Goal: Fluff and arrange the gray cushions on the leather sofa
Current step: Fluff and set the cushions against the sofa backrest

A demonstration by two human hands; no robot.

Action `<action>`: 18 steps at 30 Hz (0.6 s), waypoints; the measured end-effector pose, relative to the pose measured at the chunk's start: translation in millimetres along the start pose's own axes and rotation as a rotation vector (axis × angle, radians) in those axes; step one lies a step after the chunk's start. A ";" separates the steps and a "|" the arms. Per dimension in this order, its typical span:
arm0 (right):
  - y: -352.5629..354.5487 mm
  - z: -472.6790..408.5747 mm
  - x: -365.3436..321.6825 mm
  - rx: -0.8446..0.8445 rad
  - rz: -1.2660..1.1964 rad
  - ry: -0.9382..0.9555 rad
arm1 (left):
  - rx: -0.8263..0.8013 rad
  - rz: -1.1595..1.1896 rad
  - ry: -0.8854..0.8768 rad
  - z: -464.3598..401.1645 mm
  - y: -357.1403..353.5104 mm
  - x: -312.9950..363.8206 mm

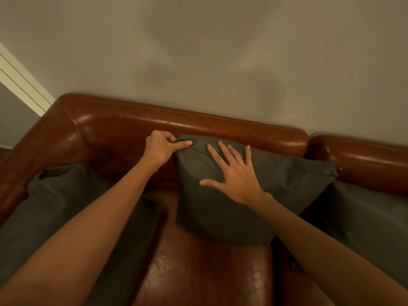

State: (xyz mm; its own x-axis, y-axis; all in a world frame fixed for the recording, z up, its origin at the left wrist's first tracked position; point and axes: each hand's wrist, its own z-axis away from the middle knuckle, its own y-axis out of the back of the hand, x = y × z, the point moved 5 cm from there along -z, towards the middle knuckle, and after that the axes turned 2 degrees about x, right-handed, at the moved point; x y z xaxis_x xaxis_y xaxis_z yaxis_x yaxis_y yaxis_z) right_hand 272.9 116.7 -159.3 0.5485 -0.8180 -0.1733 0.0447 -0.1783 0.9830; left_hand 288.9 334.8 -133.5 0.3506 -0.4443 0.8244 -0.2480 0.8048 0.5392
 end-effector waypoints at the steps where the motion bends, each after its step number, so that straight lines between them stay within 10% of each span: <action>1: 0.6 1.3 3.7 0.012 0.004 0.008 | 0.005 0.001 -0.041 1.1 -2.1 2.8; 7: 35.9 -0.3 21.7 0.258 -0.153 0.026 | 0.000 0.213 -0.151 16.4 -8.3 22.3; 18: 107.4 75.3 109.0 0.665 -0.739 -0.551 | -0.070 0.220 0.561 58.8 -7.6 -104.2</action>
State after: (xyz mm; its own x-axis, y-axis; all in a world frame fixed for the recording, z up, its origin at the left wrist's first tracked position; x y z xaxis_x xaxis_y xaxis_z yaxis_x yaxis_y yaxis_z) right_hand 274.7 -32.8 -77.3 0.1230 -0.4919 -0.8619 -0.3375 -0.8375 0.4298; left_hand 201.1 351.8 -213.4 0.7250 -0.0044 0.6888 -0.3156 0.8867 0.3379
